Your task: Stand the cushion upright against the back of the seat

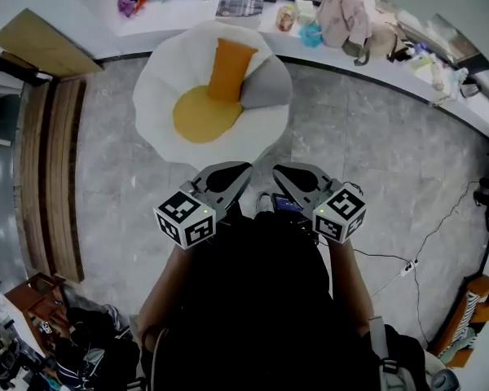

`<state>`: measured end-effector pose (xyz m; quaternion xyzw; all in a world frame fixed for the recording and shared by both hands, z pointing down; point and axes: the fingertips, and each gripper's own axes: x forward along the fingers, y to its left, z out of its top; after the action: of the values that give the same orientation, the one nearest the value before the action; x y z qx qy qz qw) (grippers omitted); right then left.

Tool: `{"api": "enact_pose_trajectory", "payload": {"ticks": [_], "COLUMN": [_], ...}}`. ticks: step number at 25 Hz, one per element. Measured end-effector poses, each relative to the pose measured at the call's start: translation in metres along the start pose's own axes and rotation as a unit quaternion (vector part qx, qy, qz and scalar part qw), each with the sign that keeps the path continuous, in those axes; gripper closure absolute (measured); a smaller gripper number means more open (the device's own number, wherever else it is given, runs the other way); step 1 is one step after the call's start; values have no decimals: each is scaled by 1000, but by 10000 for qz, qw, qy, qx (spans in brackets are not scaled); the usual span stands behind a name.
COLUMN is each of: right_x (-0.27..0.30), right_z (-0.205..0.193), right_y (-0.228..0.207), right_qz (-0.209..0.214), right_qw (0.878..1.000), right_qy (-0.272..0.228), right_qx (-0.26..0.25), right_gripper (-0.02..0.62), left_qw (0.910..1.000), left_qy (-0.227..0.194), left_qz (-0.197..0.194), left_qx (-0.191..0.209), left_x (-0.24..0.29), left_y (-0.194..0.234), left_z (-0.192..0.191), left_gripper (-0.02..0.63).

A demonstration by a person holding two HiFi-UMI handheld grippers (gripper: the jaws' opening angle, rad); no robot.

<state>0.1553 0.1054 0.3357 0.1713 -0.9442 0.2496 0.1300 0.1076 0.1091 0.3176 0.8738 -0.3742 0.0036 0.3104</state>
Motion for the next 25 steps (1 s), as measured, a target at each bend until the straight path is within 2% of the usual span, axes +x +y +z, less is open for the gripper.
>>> {"api": "enact_pose_trajectory", "payload": {"ticks": [12,19,25], "right_x": [-87,-102,-95], "right_z": [-39,-39,-34], "right_y": [6,19,45], "right_qz": [424,590,676], "right_qw": [9986,9980,9971], "right_qy": [-187,-213,-305], "right_qx": [272,48,-185], "right_gripper": [577,577,577], "left_qw": [9967,9955,9963], "left_qy": [-284,-431,-439], "left_qz": [736,845,740], "left_qx": [-193,-44,-41], "left_x": [-11,-29,-38], "left_y": [-77,-88,-93], "left_z": [-56,-53,-60], "left_gripper": [593,592,594]}}
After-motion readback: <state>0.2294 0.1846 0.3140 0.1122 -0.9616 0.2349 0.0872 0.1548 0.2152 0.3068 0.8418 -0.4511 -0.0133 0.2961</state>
